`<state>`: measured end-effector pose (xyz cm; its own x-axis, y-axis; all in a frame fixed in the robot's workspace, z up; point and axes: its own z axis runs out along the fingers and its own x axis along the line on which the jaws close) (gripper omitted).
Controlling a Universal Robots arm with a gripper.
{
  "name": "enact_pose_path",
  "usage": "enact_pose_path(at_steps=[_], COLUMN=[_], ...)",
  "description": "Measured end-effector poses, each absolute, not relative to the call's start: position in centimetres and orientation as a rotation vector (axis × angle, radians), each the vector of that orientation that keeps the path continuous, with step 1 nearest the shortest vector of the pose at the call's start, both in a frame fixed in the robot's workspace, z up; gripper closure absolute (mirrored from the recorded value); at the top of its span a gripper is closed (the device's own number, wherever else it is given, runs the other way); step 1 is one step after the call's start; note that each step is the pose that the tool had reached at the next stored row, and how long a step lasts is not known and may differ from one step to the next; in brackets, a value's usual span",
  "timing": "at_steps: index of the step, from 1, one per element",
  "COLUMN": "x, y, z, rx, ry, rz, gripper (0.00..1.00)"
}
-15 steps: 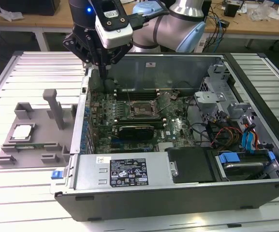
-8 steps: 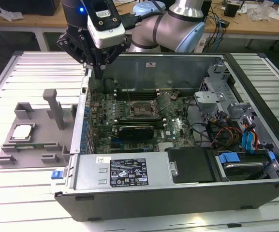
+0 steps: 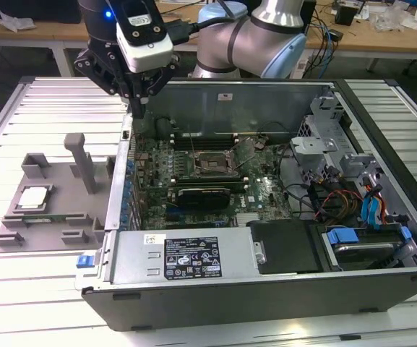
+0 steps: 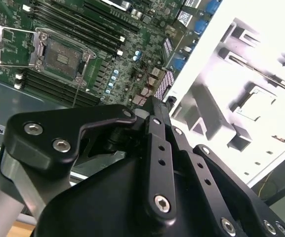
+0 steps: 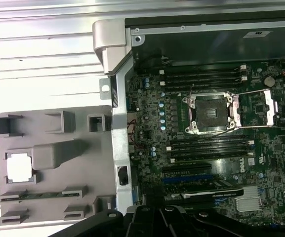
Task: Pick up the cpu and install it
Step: 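Reach for the cpu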
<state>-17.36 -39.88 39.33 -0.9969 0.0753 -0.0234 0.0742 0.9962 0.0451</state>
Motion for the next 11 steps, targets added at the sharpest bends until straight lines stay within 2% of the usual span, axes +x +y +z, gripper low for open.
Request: enact_pose_path(at_steps=[11], x=[-19.1], y=[-39.9], z=[39.3], rx=[0.117], ry=[3.113], rz=[0.069], gripper=[0.89])
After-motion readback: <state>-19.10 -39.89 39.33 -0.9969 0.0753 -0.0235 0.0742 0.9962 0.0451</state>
